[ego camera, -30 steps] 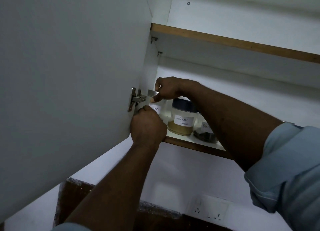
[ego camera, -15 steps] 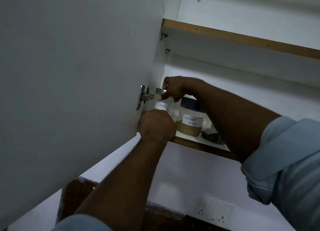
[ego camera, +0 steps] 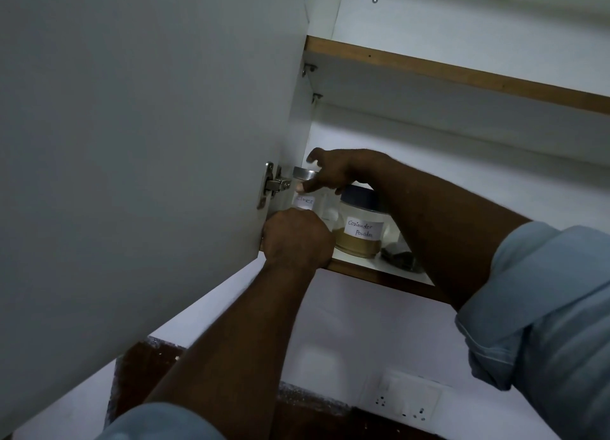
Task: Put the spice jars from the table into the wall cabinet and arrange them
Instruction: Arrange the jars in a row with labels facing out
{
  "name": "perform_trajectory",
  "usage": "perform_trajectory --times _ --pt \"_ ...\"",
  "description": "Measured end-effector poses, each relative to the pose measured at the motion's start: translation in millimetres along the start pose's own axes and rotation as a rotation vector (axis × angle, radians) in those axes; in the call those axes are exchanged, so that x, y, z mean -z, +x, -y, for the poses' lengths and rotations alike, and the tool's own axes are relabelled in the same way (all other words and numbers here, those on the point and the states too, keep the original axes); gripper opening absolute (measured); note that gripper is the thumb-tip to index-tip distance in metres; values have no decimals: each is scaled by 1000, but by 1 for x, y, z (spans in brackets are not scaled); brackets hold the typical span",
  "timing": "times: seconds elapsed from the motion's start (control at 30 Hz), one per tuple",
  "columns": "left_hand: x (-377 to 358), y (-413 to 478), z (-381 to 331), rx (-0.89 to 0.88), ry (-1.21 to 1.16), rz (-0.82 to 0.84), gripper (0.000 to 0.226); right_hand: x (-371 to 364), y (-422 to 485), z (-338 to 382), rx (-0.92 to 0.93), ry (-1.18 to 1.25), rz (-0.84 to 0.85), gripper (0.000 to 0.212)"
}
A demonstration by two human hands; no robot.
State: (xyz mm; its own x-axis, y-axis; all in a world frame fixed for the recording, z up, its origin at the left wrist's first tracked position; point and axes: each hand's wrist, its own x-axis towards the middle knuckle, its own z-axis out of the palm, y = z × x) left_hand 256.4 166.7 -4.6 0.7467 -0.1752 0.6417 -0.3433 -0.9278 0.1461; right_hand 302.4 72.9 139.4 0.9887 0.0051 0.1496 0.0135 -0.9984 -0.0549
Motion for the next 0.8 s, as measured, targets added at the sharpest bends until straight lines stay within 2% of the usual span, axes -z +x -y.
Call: perform_trajectory --times 0.07,0.17,0.3,0.4,0.63,0.8 --pt "0 -1 -1 4 -1 -7 35 11 -13 -3 6 28 -39 106" --pt "1 0 -1 29 -11 0 32 36 -43 -9 53 -29 -56 101" --pt "3 0 -2 57 -32 3 31 48 -82 -22 42 -252 112 98" --pt "3 2 -2 77 -62 5 30 41 -93 -36 13 -253 222 89" --pt "4 16 -5 -91 -131 63 27 26 -73 -53 34 -240 97 87" --pt "-3 15 6 -150 -209 27 24 20 -47 -60 -9 -280 73 88"
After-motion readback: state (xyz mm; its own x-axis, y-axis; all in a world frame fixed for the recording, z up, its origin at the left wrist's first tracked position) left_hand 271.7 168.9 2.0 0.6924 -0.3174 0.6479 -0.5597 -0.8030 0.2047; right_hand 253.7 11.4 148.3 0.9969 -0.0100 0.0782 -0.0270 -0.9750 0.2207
